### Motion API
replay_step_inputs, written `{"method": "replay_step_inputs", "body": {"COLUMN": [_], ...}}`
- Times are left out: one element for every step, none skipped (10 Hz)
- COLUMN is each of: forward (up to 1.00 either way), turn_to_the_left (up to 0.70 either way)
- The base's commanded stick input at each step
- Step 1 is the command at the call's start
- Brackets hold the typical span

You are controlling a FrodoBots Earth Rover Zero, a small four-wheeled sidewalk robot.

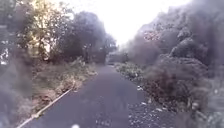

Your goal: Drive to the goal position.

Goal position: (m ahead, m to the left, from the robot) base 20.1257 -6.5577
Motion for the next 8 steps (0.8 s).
{"method": "replay_step_inputs", "body": {"forward": [0.70,0.70,0.70,0.70,0.70,0.70,0.70,0.70], "turn_to_the_left": [0.13,0.14,0.14,0.11,0.05,0.00,0.00,0.00]}}
